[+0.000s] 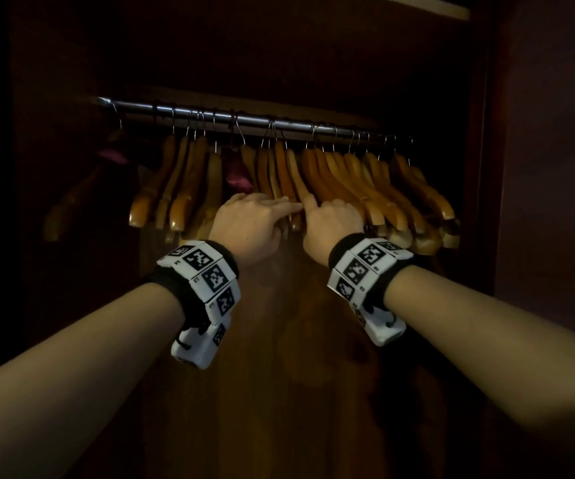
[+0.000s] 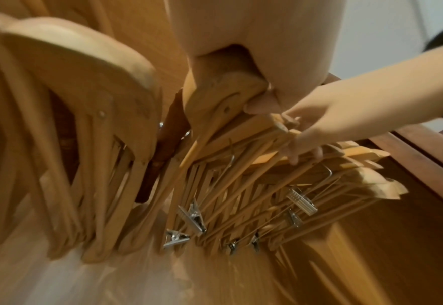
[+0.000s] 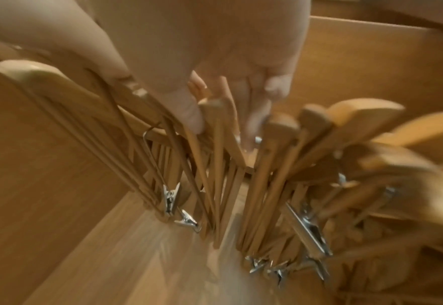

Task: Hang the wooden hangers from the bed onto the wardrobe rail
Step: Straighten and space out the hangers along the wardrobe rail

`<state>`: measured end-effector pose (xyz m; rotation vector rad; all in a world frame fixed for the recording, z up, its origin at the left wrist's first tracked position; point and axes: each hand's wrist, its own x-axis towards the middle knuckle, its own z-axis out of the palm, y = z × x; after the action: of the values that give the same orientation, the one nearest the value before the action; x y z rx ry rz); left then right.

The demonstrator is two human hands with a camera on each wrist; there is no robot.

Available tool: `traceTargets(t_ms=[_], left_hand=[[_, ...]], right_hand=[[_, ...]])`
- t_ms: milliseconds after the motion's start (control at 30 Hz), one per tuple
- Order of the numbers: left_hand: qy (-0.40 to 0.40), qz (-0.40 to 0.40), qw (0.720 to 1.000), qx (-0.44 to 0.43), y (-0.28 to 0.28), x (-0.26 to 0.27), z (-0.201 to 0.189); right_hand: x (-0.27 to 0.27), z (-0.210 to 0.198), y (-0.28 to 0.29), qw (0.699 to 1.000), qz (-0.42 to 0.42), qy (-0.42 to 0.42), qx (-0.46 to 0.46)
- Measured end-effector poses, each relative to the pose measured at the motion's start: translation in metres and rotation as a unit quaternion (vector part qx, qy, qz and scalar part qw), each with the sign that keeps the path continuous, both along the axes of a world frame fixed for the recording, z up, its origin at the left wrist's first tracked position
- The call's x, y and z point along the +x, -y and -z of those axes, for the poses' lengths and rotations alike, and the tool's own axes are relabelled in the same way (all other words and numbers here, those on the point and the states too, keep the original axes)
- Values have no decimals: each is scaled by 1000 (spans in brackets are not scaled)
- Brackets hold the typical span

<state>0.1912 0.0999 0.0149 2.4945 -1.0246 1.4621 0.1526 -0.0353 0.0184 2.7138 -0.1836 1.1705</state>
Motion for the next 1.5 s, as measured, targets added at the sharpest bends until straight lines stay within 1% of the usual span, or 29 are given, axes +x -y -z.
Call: traceTargets(t_ms=[100, 200, 267, 367, 467, 533, 700, 833, 933, 1067, 1100, 1133, 1200, 1233, 1267, 1300, 1333, 1367, 1400, 1433, 1500], left_hand=[[1, 2, 1000, -4, -3, 0, 0], [4, 2, 1000, -7, -4, 1, 0], [8, 3, 1000, -7, -5, 2, 1], [9, 8, 1000, -7, -8, 3, 1], [8, 15, 1000, -6, -10, 4, 0], [13, 22, 1000, -9, -11, 6, 1], [33, 38, 999, -21, -11, 10, 4], [43, 46, 998, -23, -7, 12, 7], [57, 51, 997, -17, -5, 10, 7], [57, 66, 996, -2, -3, 5, 11], [71, 75, 995, 4, -1, 3, 15], [107, 87, 990, 13, 1, 0, 22], [206, 135, 969, 21, 9, -4, 46], [228, 170, 958, 21, 14, -6, 63], [223, 199, 954, 20, 19, -9, 79], [181, 215, 959, 18, 25, -12, 95], [106, 214, 971, 17, 31, -16, 110], [13, 201, 979, 15, 39, -17, 122], [-78, 184, 980, 12, 46, -18, 132], [-150, 178, 973, 8, 53, -17, 140], [-241, 225, 944, -28, 65, -17, 152]], right_hand=[[5, -4, -4, 998, -10, -18, 52], [6, -11, -1, 996, -30, 27, 80], [6, -20, 3, 995, -31, 58, 80], [5, -38, 11, 994, -20, 68, 82], [6, -55, 16, 997, -9, 52, 58], [9, -59, 15, 999, 7, 22, 32], [10, -45, 13, 998, 27, -60, 21], [-5, -34, 17, 995, 25, -91, -24], [-22, -25, 21, 995, 23, -102, -7], [-39, -3, 33, 990, 13, -129, 50], [-43, 3, 36, 989, 12, -133, 64], [-46, 9, 38, 987, 13, -139, 74], [-52, 20, 40, 984, 15, -154, 86], [-54, 25, 40, 983, 15, -161, 91], [-56, 29, 40, 981, 12, -166, 97], [-57, 34, 40, 980, 10, -169, 106], [-58, 37, 39, 978, 11, -172, 116], [-59, 41, 39, 977, 13, -171, 124], [-60, 44, 38, 977, 16, -168, 130], [-60, 47, 37, 977, 18, -165, 135], [-62, 52, 37, 976, 20, -158, 146]])
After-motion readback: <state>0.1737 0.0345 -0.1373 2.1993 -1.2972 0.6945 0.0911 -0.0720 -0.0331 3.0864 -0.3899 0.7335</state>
